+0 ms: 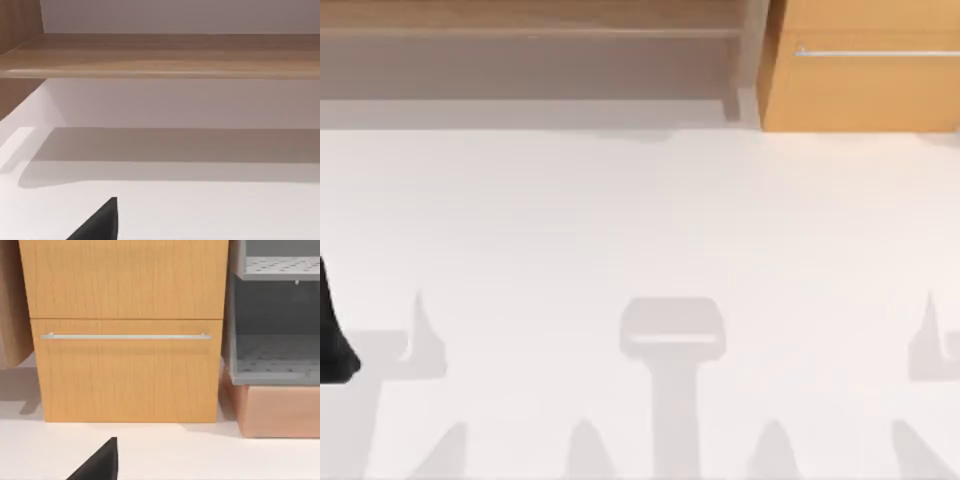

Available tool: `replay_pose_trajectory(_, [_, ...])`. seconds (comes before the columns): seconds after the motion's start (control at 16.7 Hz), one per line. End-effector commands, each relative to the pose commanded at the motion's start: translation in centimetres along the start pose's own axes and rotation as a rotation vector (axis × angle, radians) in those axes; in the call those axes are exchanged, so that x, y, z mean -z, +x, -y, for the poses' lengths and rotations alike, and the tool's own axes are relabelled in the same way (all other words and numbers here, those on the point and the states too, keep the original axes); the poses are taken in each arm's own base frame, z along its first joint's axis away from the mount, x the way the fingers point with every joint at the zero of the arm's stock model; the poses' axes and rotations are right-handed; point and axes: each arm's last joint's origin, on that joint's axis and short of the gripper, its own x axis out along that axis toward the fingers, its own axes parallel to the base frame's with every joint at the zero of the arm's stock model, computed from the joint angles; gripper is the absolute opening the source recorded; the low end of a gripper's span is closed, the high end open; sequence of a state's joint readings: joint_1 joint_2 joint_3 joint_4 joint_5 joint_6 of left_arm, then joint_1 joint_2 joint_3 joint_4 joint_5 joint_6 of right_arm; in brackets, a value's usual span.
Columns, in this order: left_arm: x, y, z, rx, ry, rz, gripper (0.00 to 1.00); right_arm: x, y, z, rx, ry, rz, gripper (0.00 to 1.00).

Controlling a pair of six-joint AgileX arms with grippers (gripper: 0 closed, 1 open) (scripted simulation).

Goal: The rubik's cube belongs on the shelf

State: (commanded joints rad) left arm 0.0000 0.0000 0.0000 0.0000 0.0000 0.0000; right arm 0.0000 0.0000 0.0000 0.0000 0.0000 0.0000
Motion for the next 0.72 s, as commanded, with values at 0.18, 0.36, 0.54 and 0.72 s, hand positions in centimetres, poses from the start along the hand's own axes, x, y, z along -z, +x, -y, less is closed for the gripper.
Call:
replay_pose_trajectory(0.18, [0.0,0.0,0.0,0.000,0.000,0.000,1.00,-0.1,0.0,0.0,0.000,-0.006,0.001,1.00])
replay_pose_trajectory(0.36, [0.0,0.0,0.0,0.000,0.000,0.000,1.00,-1.4,0.4,0.0,-0.001,-0.077,0.014,1.00])
replay_pose_trajectory(0.54, [0.0,0.0,0.0,0.000,0.000,0.000,1.00,-3.6,1.5,0.0,-0.004,-0.222,0.021,1.00])
replay_pose_trajectory(0.72, [0.0,0.0,0.0,0.000,0.000,0.000,1.00,-5.5,3.9,0.0,-0.016,-0.423,-0.001,1.00])
